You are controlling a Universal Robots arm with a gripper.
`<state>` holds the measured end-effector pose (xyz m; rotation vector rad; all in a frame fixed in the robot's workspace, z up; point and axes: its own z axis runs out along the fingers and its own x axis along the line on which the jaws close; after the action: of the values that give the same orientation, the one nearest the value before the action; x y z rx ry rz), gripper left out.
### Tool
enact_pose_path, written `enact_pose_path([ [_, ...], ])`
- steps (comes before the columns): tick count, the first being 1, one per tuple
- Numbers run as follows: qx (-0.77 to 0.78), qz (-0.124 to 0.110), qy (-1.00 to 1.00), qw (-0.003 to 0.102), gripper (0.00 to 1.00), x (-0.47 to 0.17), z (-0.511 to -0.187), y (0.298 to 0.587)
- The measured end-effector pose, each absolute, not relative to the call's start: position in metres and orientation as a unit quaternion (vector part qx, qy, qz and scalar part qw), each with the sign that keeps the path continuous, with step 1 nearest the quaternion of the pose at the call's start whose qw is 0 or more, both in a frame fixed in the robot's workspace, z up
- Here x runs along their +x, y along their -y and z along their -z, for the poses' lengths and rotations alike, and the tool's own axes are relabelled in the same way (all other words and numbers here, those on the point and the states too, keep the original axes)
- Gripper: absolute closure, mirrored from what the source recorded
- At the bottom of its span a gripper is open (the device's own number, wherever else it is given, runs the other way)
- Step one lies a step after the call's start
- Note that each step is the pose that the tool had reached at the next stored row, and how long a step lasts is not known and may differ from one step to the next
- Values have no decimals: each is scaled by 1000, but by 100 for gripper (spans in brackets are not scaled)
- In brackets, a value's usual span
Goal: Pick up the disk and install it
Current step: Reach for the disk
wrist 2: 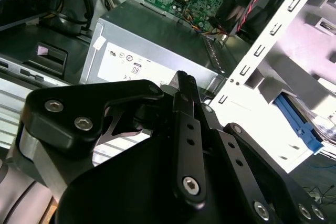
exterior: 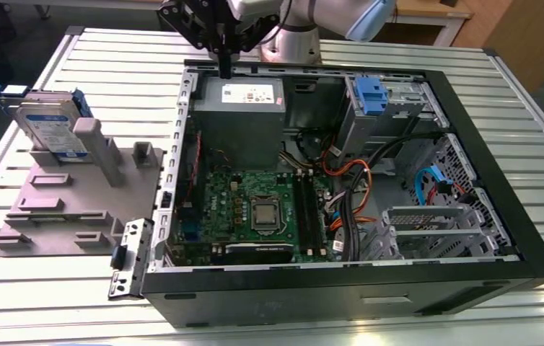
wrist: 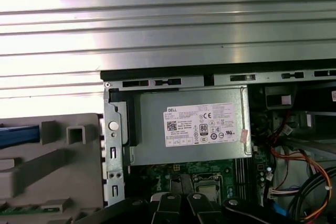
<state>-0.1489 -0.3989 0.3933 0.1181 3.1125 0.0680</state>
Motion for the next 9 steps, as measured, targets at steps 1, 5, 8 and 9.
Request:
enact_pose_path([
  [1,38,-22,-999,13,89,-150,-393,399],
  [5,38,-22,-999,13,89,-155,-393,399],
  [8,38,-22,-999,13,89,-158,-393,399],
  [9,38,-22,-999,13,89,-159,-393,399],
])
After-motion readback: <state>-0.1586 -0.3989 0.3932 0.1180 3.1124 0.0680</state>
